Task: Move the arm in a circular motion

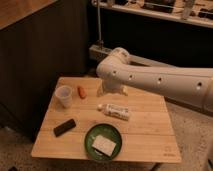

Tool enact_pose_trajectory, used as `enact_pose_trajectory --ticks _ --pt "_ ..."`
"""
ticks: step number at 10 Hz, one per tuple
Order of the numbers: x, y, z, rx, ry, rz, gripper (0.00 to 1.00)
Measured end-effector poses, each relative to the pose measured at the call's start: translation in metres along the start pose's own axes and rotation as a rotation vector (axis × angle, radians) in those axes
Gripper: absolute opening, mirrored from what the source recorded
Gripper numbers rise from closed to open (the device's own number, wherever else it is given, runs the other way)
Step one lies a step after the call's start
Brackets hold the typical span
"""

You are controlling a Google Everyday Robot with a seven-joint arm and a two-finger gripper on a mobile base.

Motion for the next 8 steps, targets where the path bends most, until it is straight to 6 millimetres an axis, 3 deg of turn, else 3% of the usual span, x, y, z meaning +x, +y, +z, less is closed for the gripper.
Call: enact_pose_trajectory --ticks 2,4,6,8 --pt "0.038 0.01 0.006 0.019 0.012 0.003 0.8" --pt "0.092 0.034 0.019 0.038 0.022 0.033 0.8" --pt "0.122 0.075 0.033 0.033 0.017 0.083 0.8" --pt "0.135 0.132 0.057 0.029 -0.011 0.18 0.8"
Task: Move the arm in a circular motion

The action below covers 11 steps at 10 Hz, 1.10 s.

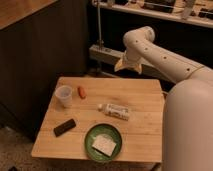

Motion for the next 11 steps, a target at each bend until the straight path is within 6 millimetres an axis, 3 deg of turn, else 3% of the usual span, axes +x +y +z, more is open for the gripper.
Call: enact_pose_trajectory --ticks 2,3,5,7,9,11 --pt "-0.002 0.049 0.022 -0.01 -0.037 0.091 0.8" --pt "-0.014 0.083 0.04 -0.02 -0.071 0.16 0.8" --pt "-0.053 0.138 0.074 -0.034 -0.123 0.275 0.8" --pt "-0.104 0.177 0.087 -0.046 -0.151 0.37 0.8" --pt "-0.157 0.195 0.081 -0.069 -0.154 0.435 0.8" --pt "-0.197 0.191 0.067 -0.089 -0.153 0.456 0.8"
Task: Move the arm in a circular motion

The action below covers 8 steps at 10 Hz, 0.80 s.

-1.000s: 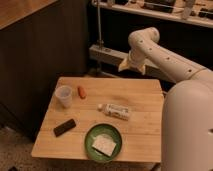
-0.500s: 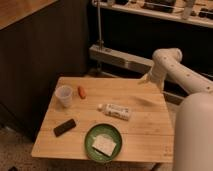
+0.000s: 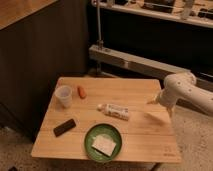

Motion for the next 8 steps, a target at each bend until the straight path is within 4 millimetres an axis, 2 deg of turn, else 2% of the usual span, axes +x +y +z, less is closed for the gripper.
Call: enact_pose_trajectory --ticks 1,3,4,5,7,8 --pt "-0.039 0.006 -0.008 -0.022 0.001 -0.006 0.8" --pt "-0.083 -0.001 -0.018 -0.043 0.004 -0.045 0.8" --pt "-0.115 -0.018 -0.03 -0.057 0.018 -0.099 0.8" --pt "-0.138 -0.039 -0.043 -0.063 0.036 -0.154 0.8" --pt "-0.162 -0.074 -0.066 -0.06 0.065 -0.241 0.8" --pt "-0.176 -0.101 -0.081 -0.047 0.075 -0.304 0.8"
